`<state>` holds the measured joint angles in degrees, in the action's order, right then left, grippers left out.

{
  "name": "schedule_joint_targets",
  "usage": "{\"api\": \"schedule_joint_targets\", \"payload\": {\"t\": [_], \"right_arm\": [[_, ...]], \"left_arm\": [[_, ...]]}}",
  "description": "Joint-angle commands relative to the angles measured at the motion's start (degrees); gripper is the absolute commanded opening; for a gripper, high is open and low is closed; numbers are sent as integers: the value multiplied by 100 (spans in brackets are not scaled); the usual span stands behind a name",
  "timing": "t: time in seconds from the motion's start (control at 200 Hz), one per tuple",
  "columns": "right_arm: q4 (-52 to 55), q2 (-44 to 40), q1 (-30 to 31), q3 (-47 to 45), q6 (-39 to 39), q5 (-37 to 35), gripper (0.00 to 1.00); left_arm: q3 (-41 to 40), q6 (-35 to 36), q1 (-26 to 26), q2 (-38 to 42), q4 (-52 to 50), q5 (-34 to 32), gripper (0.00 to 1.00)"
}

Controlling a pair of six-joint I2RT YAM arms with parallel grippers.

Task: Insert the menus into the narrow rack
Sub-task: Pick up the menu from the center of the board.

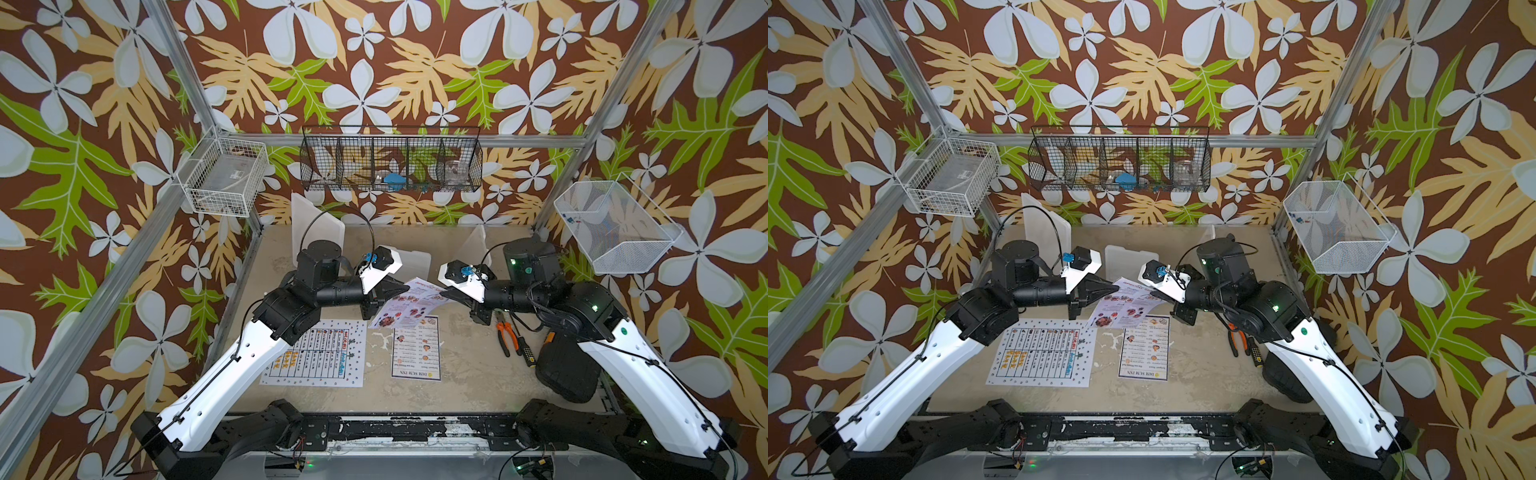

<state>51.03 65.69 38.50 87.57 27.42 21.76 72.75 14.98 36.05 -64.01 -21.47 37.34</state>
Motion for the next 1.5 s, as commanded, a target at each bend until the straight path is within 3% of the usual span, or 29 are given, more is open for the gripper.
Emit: {"api": "schedule_joint_targets", "payload": {"t": [0.0,0.175,0.495,0.596,0.761,0.931,1.206,1.496], "right_arm": [[-187,10,8,-18,-136,177,0],[-533,5,-198,-190,-418,691,1],[-2362,-491,-1691,-1114,-1558,3024,48],[-3544,-777,-2234,-1758,-2385,3790,57],[-6574,-1164,-2897,-3112,-4611,4813,64],[-8018,-1011,-2901,-3690,-5639,5162,67],[-7992,-790,-2327,-3864,-5198,4810,74],[-9071,-448,-2077,-4004,-5809,4826,76]], "left_arm": [[-19,-14,-11,28,31,-136,0],[-109,-293,-11,103,356,-449,0],[-338,-853,-45,314,1002,-503,0],[-385,-976,-85,405,1188,-491,0],[-370,-1063,-125,528,1338,-459,0],[-265,-1096,-125,573,1390,-258,0],[-130,-1259,-125,582,1619,-24,0],[-103,-1323,-125,587,1714,111,0]]}}
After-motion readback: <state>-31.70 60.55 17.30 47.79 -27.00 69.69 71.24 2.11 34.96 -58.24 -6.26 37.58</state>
